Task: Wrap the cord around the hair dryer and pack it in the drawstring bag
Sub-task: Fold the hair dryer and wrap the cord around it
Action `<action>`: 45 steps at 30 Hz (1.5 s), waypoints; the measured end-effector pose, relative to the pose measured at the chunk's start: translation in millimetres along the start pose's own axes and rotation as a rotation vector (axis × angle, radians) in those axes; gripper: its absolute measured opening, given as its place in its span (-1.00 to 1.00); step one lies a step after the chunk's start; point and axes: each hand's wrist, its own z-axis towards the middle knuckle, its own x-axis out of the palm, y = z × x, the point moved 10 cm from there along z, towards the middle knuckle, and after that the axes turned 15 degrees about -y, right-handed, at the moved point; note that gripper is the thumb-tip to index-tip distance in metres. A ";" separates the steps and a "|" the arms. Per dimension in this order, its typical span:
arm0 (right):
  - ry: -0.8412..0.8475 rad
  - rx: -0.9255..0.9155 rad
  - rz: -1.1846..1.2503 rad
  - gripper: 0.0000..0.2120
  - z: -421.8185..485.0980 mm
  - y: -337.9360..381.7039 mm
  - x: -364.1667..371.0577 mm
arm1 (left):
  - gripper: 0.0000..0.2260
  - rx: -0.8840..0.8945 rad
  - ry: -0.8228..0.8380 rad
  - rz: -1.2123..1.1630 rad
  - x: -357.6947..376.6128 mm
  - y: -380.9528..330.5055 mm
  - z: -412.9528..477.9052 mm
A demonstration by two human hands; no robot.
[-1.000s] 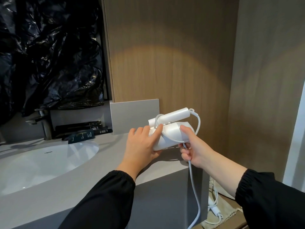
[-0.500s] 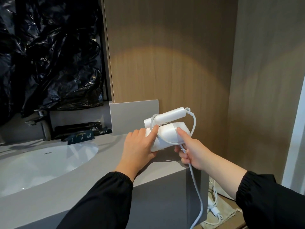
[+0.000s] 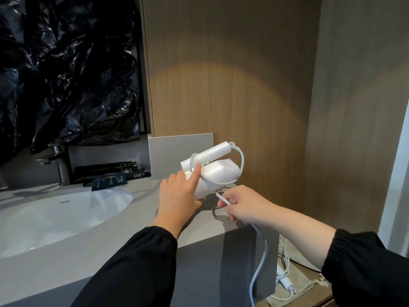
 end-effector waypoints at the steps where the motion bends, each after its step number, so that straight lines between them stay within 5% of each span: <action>1: -0.003 -0.018 0.010 -0.81 0.5 3.9 -2.4 | -0.22 -0.008 0.020 0.008 2.5 2.1 -1.1; 6: 0.065 -0.021 0.152 -0.84 1.9 15.4 -12.7 | -0.21 0.002 0.035 0.008 4.1 4.8 -2.2; 10: 0.051 -0.070 0.020 -0.83 11.3 20.3 -22.8 | -0.19 0.071 -0.034 0.035 -3.3 -2.6 2.5; 14: 0.238 -0.090 -0.040 -0.78 6.5 25.5 -18.7 | -0.20 0.129 -0.060 0.027 -5.9 -8.1 3.0; 21: -0.205 -0.247 -0.271 -0.88 37.5 40.7 -72.1 | -0.20 0.183 0.014 -0.037 4.9 -16.6 -0.3; 25: -0.363 -0.222 -0.317 -0.74 44.9 43.6 -88.7 | -0.19 0.209 0.015 -0.054 2.1 -22.2 -1.0; 34: -0.314 -0.227 -0.150 -0.94 59.0 31.3 -94.0 | -0.23 0.261 -0.026 -0.101 -7.1 -32.3 -0.5; 39: -0.462 -0.137 -0.158 -0.77 64.3 20.7 -105.9 | -0.22 0.319 -0.073 -0.134 -14.5 -40.9 -1.0; 45: -0.404 -0.222 -0.089 -0.86 65.4 30.2 -98.4 | -0.21 0.411 -0.102 -0.141 -16.5 -48.5 -4.5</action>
